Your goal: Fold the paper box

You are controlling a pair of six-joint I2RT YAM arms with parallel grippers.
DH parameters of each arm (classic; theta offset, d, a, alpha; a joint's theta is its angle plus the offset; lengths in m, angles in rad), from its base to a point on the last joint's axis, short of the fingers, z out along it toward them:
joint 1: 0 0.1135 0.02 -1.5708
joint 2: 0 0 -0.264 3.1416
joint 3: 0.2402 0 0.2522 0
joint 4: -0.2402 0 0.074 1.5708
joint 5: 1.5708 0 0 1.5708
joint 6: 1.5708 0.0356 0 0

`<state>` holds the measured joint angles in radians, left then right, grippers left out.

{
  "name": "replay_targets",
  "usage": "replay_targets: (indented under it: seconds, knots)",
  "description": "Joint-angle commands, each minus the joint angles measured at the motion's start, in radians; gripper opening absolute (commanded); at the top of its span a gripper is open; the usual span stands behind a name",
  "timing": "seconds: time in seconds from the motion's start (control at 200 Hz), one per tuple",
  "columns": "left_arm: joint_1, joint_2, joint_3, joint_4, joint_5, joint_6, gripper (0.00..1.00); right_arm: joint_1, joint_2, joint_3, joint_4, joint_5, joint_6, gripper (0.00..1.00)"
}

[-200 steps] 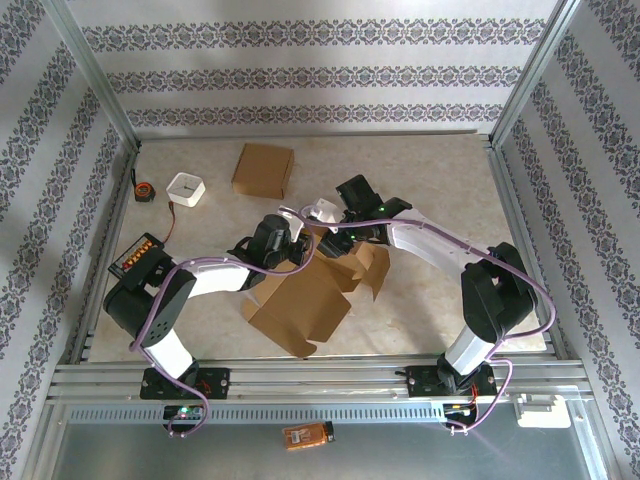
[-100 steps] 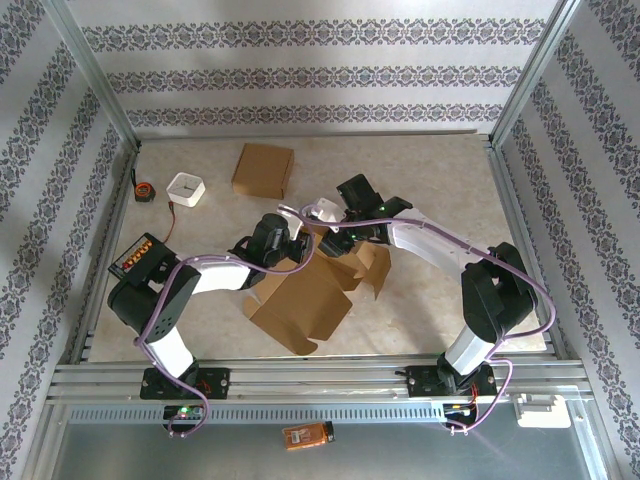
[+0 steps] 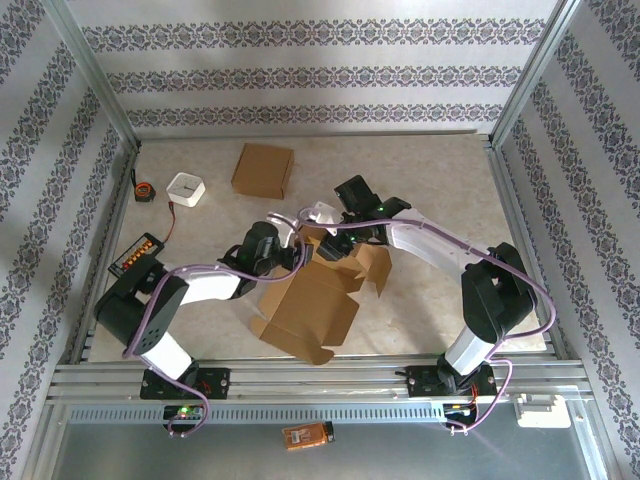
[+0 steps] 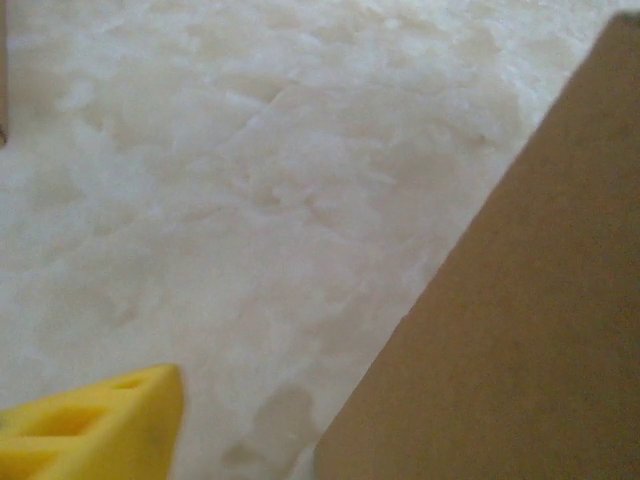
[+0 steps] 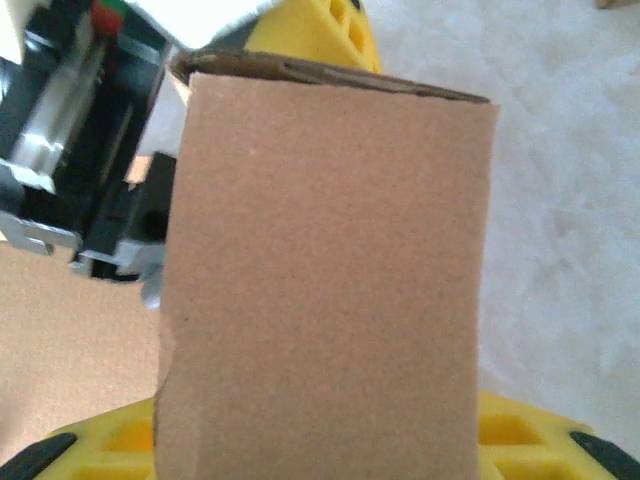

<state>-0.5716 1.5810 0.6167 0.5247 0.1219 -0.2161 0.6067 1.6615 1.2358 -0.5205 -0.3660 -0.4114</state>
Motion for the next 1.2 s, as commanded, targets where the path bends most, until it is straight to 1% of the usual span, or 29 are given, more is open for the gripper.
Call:
replay_targets:
  seconds: [0.0, 0.16, 0.23, 0.295, 0.335, 0.395, 0.445, 0.485, 0.515, 0.58, 0.695, 0.794, 0.829, 0.914, 1.079, 1.194]
  knots:
    - [0.010, -0.105, -0.048, -0.005, 0.043, -0.037, 0.79, 0.001, -0.005, 0.026, -0.048, -0.043, -0.027, 0.44]
    - [0.009, -0.255, -0.118, -0.028, 0.085, -0.054, 0.81, -0.006, -0.001, 0.057, -0.069, -0.006, -0.086, 0.44]
    - [0.009, -0.348, -0.146, -0.059, 0.086, -0.079, 0.81, -0.007, 0.003, 0.081, -0.074, 0.016, -0.113, 0.44]
    - [0.009, -0.460, -0.168, -0.103, 0.061, -0.122, 0.82, -0.005, 0.007, 0.108, -0.078, 0.028, -0.163, 0.45]
    - [0.010, -0.537, -0.174, -0.150, 0.021, -0.161, 0.82, -0.002, 0.008, 0.123, -0.078, 0.039, -0.210, 0.45]
    - [0.010, -0.656, -0.174, -0.243, -0.076, -0.234, 0.92, 0.006, 0.012, 0.151, -0.075, 0.063, -0.287, 0.45]
    - [0.012, -0.744, -0.161, -0.354, -0.186, -0.305, 1.00, 0.014, 0.019, 0.180, -0.073, 0.072, -0.353, 0.46]
    - [0.017, -0.798, -0.141, -0.458, -0.268, -0.367, 0.99, 0.020, 0.030, 0.201, -0.073, 0.076, -0.405, 0.46]
    - [0.024, -0.831, -0.123, -0.526, -0.307, -0.412, 0.99, 0.023, 0.040, 0.214, -0.070, 0.079, -0.444, 0.46]
    - [0.038, -0.873, -0.095, -0.619, -0.329, -0.472, 0.99, 0.024, 0.073, 0.229, -0.056, 0.078, -0.500, 0.46]
    - [0.066, -0.860, -0.034, -0.762, -0.321, -0.603, 0.99, 0.029, 0.153, 0.275, -0.094, 0.057, -0.559, 0.47]
    - [0.100, -0.807, 0.006, -0.823, -0.253, -0.681, 0.99, 0.042, 0.196, 0.287, -0.121, 0.063, -0.603, 0.50]
    - [0.115, -0.789, 0.013, -0.822, -0.218, -0.699, 0.99, 0.046, 0.203, 0.286, -0.121, 0.068, -0.609, 0.52]
    - [0.151, -0.750, 0.020, -0.787, -0.128, -0.734, 0.99, 0.050, 0.199, 0.280, -0.108, 0.072, -0.605, 0.62]
    - [0.204, -0.676, 0.037, -0.699, -0.018, -0.756, 1.00, 0.056, 0.144, 0.278, -0.073, 0.043, -0.545, 0.78]
    - [0.226, -0.607, 0.074, -0.657, 0.042, -0.733, 1.00, 0.056, 0.098, 0.277, -0.057, 0.011, -0.500, 0.89]
